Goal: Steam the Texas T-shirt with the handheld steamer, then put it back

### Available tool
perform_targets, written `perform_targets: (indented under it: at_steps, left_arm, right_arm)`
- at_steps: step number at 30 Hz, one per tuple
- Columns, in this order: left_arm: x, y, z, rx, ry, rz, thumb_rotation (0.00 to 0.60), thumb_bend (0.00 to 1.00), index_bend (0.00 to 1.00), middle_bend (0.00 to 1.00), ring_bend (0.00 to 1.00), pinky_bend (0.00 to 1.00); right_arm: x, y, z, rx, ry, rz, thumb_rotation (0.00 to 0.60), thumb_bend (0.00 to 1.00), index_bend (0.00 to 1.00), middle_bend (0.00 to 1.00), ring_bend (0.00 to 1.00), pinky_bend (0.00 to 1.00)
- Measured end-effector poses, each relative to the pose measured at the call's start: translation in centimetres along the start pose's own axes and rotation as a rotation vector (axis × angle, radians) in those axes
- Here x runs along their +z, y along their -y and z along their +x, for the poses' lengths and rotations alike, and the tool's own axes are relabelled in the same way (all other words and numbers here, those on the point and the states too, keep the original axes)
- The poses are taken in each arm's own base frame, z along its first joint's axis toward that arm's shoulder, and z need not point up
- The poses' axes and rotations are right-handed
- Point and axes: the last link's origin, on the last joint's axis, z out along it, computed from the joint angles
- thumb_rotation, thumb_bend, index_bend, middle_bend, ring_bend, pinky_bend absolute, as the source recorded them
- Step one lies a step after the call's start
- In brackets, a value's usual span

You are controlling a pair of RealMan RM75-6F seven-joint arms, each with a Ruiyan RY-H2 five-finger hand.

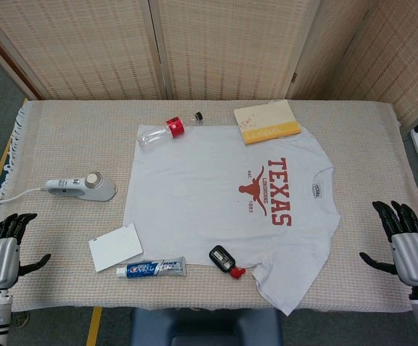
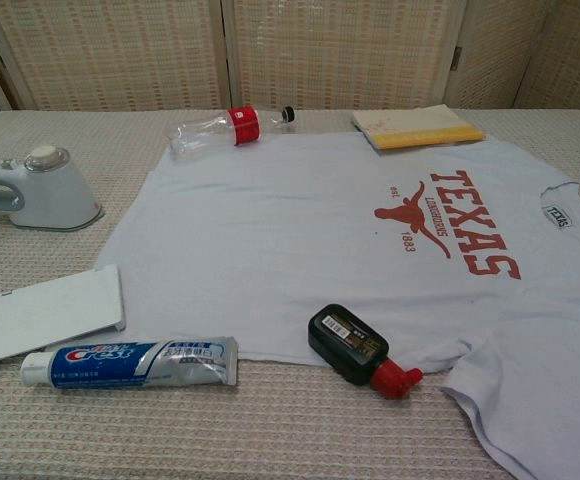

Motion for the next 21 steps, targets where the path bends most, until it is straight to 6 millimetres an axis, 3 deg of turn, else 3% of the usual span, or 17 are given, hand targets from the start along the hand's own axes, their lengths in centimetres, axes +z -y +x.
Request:
perform_targets:
  at_steps: [9, 15, 21]
  left_arm:
    - [1.1, -0.2, -0.1, 0.002, -0.001, -0.018, 0.6, 0.15, 0.25, 0.25, 0.16, 0.18]
    - [4.5, -0.8, -0.1, 0.006, -0.013, -0.042, 0.6, 0.16, 0.24, 0.24, 0.15, 0.19]
    - [9.1, -1.5, -1.3, 0.041, 0.031, -0.053, 0.6, 0.16, 0.22, 0.21, 0.13, 0.18]
  right_arm:
    - [-0.1, 0.0, 0.6, -0.009, -0.019, 0.002, 0.546, 0.09, 0.0, 0.08, 0.0, 0.04]
    - [0.1, 0.1, 1.7, -0.027, -0.046, 0.01, 0.548, 0.09, 0.0, 0.08, 0.0, 0.04]
    - [0.4, 0.4, 2.3, -0.042, -0.049, 0.023, 0.546, 0.09, 0.0, 0.08, 0.0, 0.04]
